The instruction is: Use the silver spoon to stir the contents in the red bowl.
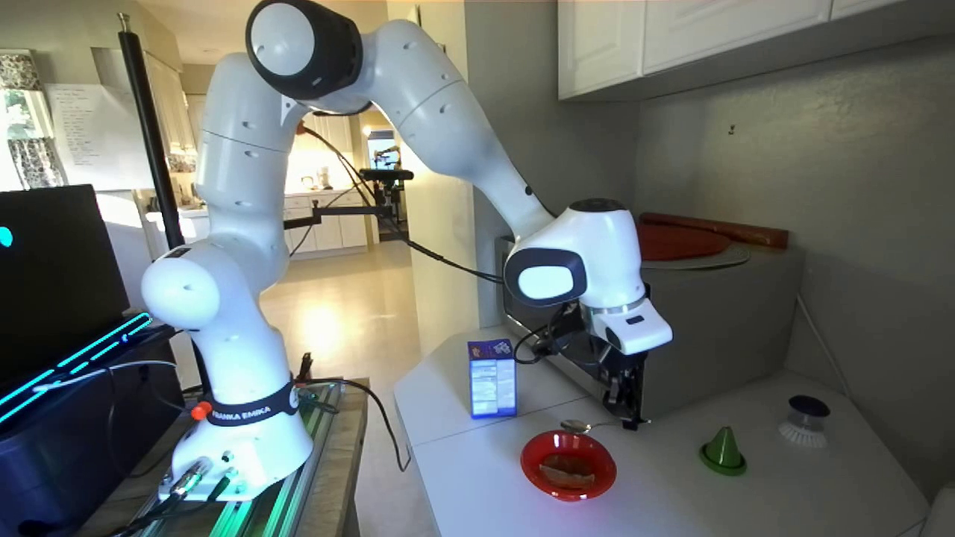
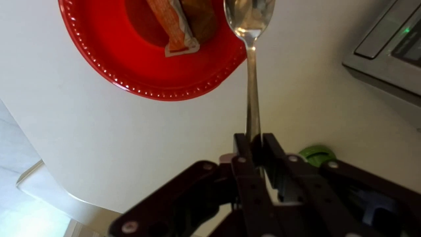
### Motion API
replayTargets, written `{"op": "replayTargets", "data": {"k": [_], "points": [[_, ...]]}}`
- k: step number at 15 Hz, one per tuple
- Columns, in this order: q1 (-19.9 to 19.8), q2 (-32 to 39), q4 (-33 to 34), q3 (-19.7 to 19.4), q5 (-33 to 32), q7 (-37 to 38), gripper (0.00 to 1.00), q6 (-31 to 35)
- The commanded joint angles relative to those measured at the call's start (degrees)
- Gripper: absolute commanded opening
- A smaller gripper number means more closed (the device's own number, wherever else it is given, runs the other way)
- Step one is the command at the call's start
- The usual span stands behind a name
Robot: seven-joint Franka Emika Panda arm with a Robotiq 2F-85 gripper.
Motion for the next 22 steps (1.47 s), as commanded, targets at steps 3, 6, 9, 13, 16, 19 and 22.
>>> {"op": "replayTargets", "data": {"k": [3,6,9,13,16,19,22], "points": [[-3.9,-2.4,-0.7,1.2,4.8,-5.3,0.04,-3.9],[-6.6,-2.2,-0.6,3.0,9.8,-9.5,0.04,-3.7],[-8.9,-2.7,-0.2,5.0,15.1,-13.8,0.04,-5.0],[-9.4,-2.8,-0.3,5.0,20.9,-18.2,0.04,-6.4],[-4.6,-0.4,-2.5,-2.3,5.4,-8.5,0.04,-3.9],[-9.7,-2.4,-1.7,2.4,15.1,-15.4,0.04,-7.4],[-7.8,-1.1,-1.7,0.1,12.1,-12.9,0.04,-5.5]]}}
